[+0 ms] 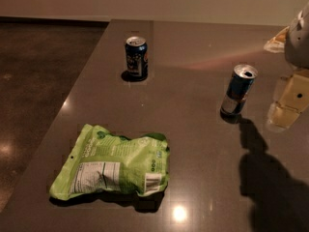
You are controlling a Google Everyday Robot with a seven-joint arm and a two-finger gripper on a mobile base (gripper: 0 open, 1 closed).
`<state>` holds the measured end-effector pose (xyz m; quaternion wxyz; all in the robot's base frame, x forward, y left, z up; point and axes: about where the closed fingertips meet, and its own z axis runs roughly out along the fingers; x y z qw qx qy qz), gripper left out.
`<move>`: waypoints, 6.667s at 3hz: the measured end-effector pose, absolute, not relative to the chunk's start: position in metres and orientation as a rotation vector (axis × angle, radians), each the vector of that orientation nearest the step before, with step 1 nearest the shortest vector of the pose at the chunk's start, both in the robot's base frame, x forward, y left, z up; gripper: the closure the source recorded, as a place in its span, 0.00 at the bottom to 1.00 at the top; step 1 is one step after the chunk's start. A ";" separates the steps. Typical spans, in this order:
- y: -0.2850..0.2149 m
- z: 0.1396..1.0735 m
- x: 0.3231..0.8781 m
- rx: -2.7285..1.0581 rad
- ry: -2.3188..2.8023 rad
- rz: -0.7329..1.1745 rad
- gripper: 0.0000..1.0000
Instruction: Move redbull can near green rice chip bag
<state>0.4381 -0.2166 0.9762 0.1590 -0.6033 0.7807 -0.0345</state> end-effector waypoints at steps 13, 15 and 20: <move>-0.150 0.952 0.533 -1.390 2.009 0.436 1.00; -0.089 0.963 0.506 -1.610 1.848 0.470 1.00; -0.038 0.935 0.474 -1.825 1.749 0.536 0.13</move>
Offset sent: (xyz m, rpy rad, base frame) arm 0.0262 -0.0162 -0.0067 0.0951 0.0501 -0.1126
